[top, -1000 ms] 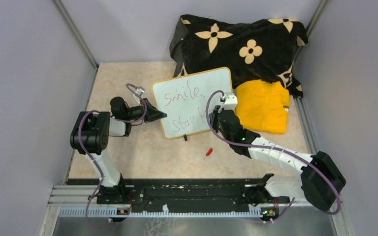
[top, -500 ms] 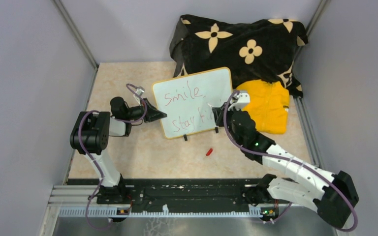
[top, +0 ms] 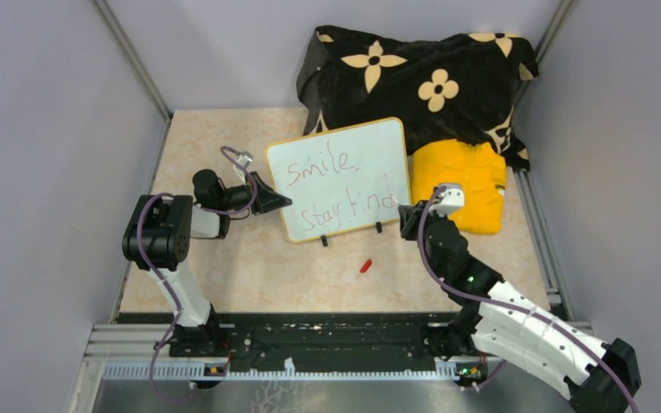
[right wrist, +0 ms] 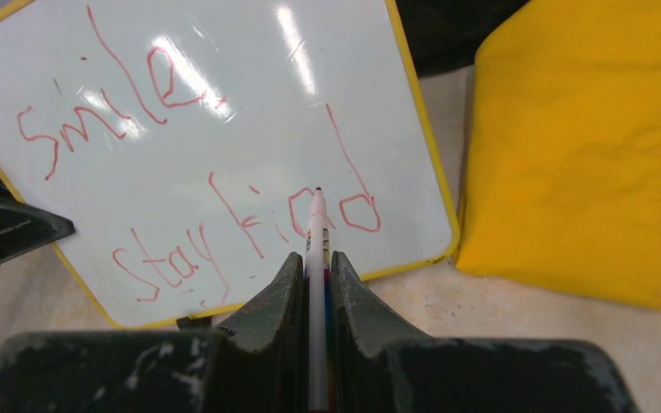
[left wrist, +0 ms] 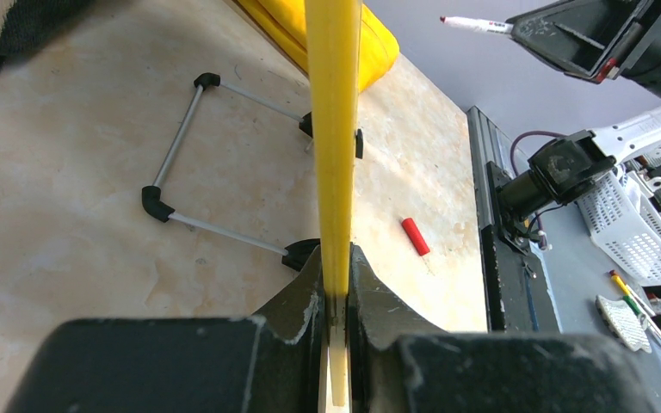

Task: Write a sentence on the whiteboard

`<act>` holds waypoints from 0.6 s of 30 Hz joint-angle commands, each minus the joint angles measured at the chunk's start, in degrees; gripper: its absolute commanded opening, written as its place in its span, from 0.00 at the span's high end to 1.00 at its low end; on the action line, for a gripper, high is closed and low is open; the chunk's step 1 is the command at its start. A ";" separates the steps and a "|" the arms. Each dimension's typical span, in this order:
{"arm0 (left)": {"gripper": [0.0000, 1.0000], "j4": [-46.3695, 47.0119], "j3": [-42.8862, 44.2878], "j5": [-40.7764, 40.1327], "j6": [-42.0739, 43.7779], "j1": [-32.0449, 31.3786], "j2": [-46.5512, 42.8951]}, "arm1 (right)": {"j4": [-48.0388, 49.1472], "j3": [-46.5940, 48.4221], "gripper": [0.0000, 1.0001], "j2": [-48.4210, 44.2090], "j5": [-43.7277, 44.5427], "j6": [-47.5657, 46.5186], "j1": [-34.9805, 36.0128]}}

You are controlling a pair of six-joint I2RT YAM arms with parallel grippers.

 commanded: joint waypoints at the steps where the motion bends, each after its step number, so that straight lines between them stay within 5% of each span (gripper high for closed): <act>1: 1.00 -5.88 -0.62 -1.97 3.68 -0.58 2.25 | -0.21 -1.30 1.00 -2.99 1.99 1.14 -0.45; 18: 1.00 -6.50 -0.48 -1.90 4.02 -0.58 2.31 | 3.14 -3.45 1.00 1.40 -2.40 5.26 -1.81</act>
